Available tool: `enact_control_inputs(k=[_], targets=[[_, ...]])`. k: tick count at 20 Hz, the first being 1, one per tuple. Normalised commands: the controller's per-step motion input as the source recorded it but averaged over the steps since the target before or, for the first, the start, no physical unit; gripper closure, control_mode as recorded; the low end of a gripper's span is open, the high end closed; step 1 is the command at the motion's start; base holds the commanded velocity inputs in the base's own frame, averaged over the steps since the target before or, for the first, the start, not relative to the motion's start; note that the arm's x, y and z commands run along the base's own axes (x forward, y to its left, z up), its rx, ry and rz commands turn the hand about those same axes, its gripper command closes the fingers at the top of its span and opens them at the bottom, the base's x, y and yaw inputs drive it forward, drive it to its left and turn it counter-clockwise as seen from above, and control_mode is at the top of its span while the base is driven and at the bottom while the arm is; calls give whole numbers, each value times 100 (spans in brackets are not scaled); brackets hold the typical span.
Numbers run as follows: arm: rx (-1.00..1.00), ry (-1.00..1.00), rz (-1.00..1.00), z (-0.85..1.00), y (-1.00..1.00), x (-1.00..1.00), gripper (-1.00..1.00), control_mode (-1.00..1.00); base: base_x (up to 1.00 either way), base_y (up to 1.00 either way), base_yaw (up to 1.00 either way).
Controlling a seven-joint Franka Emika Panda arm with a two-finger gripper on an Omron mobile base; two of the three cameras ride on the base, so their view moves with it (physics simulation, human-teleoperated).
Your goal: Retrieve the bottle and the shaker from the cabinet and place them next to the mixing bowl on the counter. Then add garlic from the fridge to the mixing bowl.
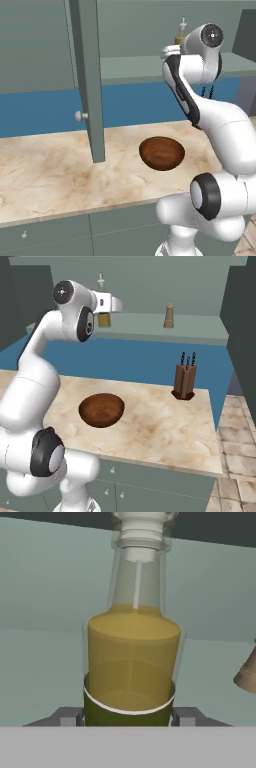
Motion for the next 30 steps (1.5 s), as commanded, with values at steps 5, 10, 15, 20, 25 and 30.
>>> enact_control_inputs(k=[5, 10, 15, 20, 25, 30], targets=[[-7, 3, 6, -37, -54, -100, 100, -100, 0, 0, 0], [-1, 3, 11, -28, -62, -100, 100, -100, 0, 0, 0], [0, 9, 15, -51, -46, -92, 100, -100, 0, 0, 0], [0, 7, 4, -88, -45, -21, 100, -100, 0, 0, 0], [1, 4, 0, -98, -9, -2, 100, -100, 0, 0, 0], [8, 1, 0, -67, -1, 0, 100, -100, 0, 0, 0]])
